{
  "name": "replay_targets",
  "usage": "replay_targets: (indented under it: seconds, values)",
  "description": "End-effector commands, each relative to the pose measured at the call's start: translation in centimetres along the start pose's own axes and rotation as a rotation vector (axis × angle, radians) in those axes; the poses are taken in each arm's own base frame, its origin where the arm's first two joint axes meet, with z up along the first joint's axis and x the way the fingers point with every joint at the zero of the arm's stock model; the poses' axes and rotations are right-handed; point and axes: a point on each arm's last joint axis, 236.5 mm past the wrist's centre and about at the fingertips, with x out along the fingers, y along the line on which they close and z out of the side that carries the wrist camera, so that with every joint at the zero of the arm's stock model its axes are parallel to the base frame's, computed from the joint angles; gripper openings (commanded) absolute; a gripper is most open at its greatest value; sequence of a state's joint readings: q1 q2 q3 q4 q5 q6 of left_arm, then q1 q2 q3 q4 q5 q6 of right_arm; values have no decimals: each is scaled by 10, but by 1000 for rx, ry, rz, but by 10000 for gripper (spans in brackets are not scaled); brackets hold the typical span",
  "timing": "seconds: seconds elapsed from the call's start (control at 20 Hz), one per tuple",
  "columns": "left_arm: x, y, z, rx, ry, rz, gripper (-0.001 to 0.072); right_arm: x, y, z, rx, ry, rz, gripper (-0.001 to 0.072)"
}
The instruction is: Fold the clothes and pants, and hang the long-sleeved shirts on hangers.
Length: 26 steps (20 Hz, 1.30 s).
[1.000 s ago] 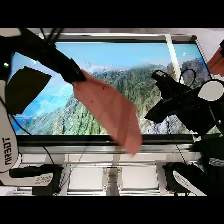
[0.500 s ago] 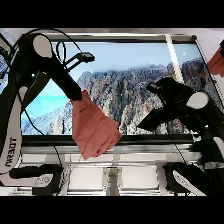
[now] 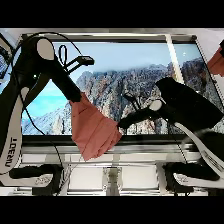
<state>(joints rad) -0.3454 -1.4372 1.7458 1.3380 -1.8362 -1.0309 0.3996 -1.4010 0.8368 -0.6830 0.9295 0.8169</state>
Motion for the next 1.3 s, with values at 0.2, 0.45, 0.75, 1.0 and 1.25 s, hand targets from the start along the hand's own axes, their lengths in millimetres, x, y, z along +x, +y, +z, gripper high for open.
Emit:
replay_targets:
  seconds: [0.2,0.45,0.75,1.0,1.25]
  values:
    - [0,2,3,-1,-13,9,22,37,-26,7,224,175,8,514]
    - [0,3,4,-1,-18,11,22,37,-34,-8,214,235,-29,508]
    - [-1,9,14,-1,-60,37,22,62,6,-37,122,363,38,417]
    - [-3,16,18,-20,-88,55,22,56,24,-29,74,382,67,10]
    - [-7,32,11,-106,-104,62,22,28,13,23,90,259,46,445]
